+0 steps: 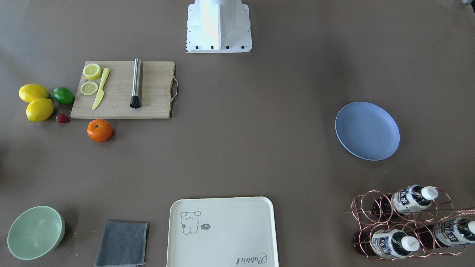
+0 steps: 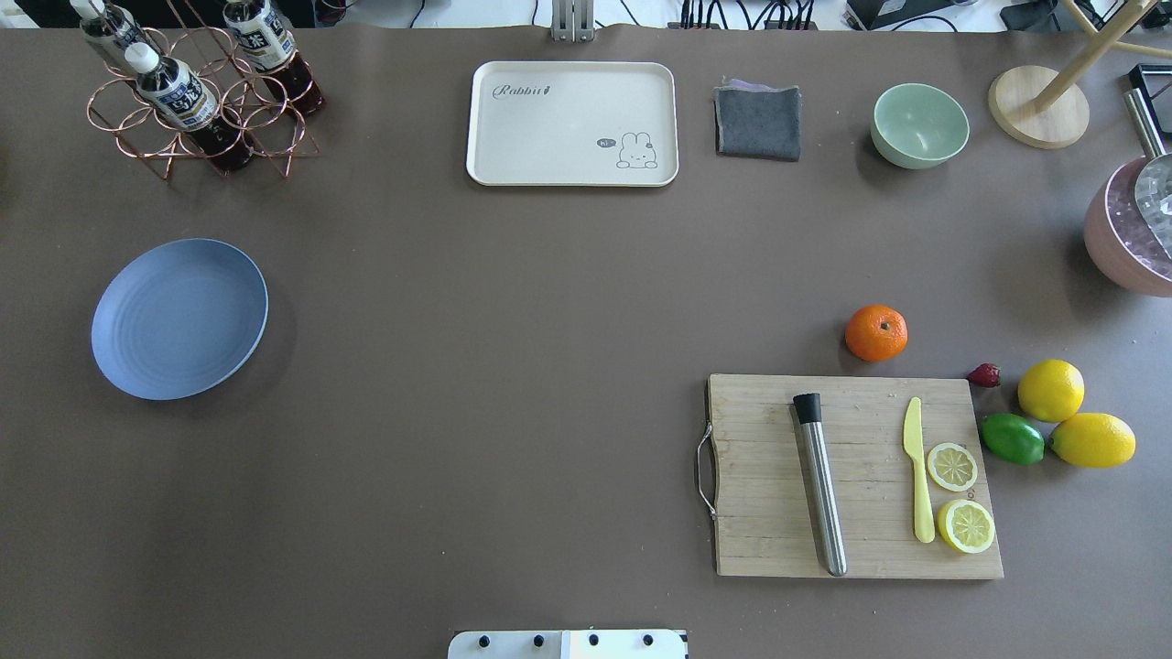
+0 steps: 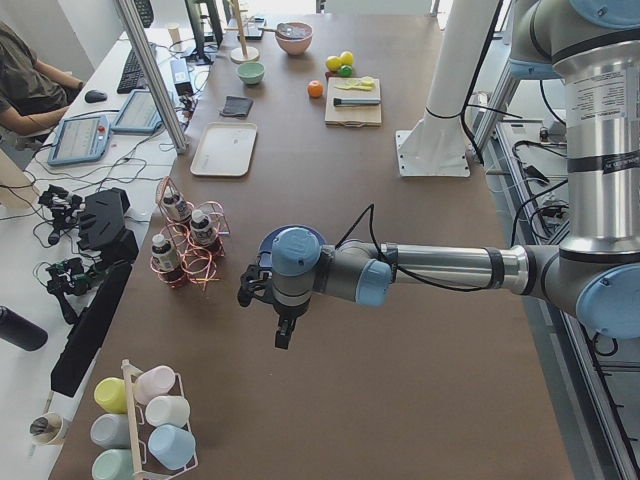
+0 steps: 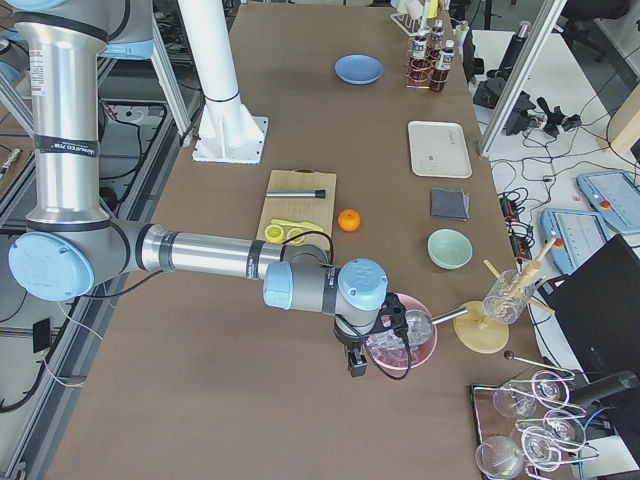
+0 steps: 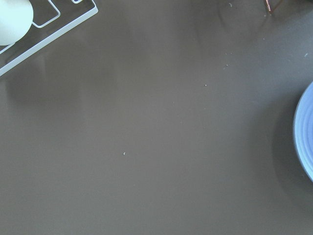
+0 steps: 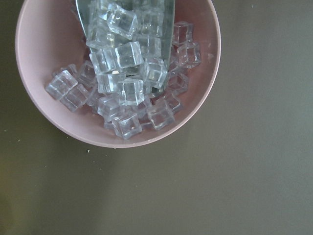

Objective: Pick orange to plate

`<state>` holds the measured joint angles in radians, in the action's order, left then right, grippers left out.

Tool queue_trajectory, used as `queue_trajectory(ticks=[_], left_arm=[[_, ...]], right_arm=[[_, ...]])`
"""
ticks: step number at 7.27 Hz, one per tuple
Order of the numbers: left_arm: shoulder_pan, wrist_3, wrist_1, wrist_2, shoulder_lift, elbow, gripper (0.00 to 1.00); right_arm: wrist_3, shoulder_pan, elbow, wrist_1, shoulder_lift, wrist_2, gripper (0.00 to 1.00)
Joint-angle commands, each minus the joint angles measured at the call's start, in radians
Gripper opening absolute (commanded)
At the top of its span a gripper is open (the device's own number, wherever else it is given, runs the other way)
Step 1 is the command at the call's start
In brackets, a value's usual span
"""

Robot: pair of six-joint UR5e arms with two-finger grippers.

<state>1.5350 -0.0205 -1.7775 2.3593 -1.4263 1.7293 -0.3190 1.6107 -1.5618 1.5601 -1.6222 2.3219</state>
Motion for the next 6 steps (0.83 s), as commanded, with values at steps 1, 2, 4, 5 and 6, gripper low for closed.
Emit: queue_trajectory(ticks=[1,2,4,5,6], left_arm=[[-0.001,0.001,-0.002,0.000,0.004,0.003,0.98],[-0.001,0.001,-0.002,0.000,0.004,0.004,0.98],[-0.001,0.001,-0.002,0.000,0.004,0.004,0.98],[-0.001,0.001,-0.003,0.000,0.004,0.004,0.98],[-0.001,0.001,-0.002,0.000,0.004,0.007,0.98]], right_arm=[[-0.003,0.000,0.000,0.000,-0.005,0.001,1.00],[-0.003,0.000,-0.001,0.000,-0.005,0.007,1.00],[-0.003,0.000,-0.001,0.000,-0.007,0.033,1.00],[-0.006,-0.002,0.000,0.000,-0.008,0.033,1.00],[-0.008,-0.002,0.000,0.000,-0.008,0.034,1.00]])
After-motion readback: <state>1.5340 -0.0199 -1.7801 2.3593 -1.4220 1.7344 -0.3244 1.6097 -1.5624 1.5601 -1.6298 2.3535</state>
